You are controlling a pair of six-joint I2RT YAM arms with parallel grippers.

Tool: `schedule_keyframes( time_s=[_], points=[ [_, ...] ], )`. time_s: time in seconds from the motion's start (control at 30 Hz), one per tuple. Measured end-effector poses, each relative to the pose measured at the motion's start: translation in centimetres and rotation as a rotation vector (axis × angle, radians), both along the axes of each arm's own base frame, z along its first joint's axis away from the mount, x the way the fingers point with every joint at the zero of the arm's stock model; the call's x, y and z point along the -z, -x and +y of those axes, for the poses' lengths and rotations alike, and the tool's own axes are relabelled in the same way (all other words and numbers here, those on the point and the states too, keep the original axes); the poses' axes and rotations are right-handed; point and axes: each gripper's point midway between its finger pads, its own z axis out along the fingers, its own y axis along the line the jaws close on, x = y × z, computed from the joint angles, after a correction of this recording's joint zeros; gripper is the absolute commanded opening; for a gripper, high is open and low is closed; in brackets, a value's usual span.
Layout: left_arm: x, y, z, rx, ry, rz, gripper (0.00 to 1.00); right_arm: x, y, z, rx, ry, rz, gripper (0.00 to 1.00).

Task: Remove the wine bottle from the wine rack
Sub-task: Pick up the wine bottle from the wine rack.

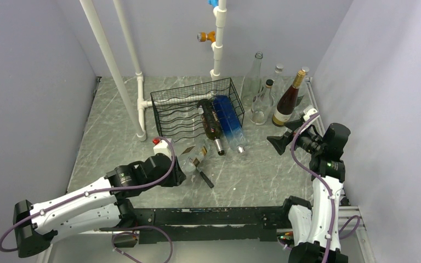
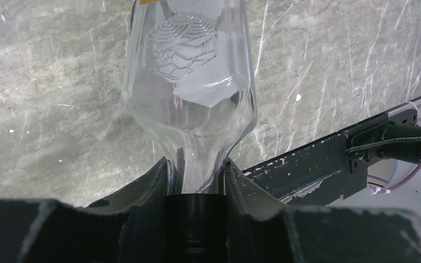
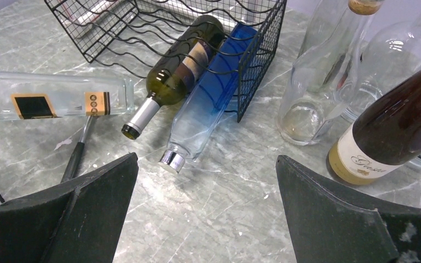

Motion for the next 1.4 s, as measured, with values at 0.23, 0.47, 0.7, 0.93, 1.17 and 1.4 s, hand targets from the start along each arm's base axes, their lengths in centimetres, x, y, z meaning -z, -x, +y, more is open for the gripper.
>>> schedule_keyframes(
  time_s=[0.23, 0.47, 0.7, 0.93, 1.17, 1.4],
  points=[
    [-0.4, 0.2, 0.0, 0.028, 0.005, -0.015, 0.0, 0.1, 0.0, 0.1, -0.013, 0.0, -0.001, 1.0],
    [-0.4, 0.6, -0.3, 0.062, 0.008, -0.006, 0.0, 0.2, 0.3, 0.6, -0.056, -0.002, -0.005, 1.0],
    [-0.9, 1.5, -1.1, 0.125, 0.007, 0.027, 0.0, 0.9, 1.2, 1.6, -0.146, -0.01, 0.006, 1.0],
    [-1.6, 2.7, -1.1, 0.186, -0.004, 0.066, 0.0, 2.2, 2.2, 2.9, -0.252, -0.012, 0.051, 1.0],
    [-2.1, 3.7, -1.1, 0.237, -0.018, 0.101, 0.0, 1.9, 3.4, 5.0, -0.402, 0.062, 0.034, 1.0],
    [-2.8, 4.6, -1.5, 0.289, -0.021, 0.141, 0.0, 2.0, 4.9, 6.8, -0.602, 0.195, -0.033, 1.0]
  ],
)
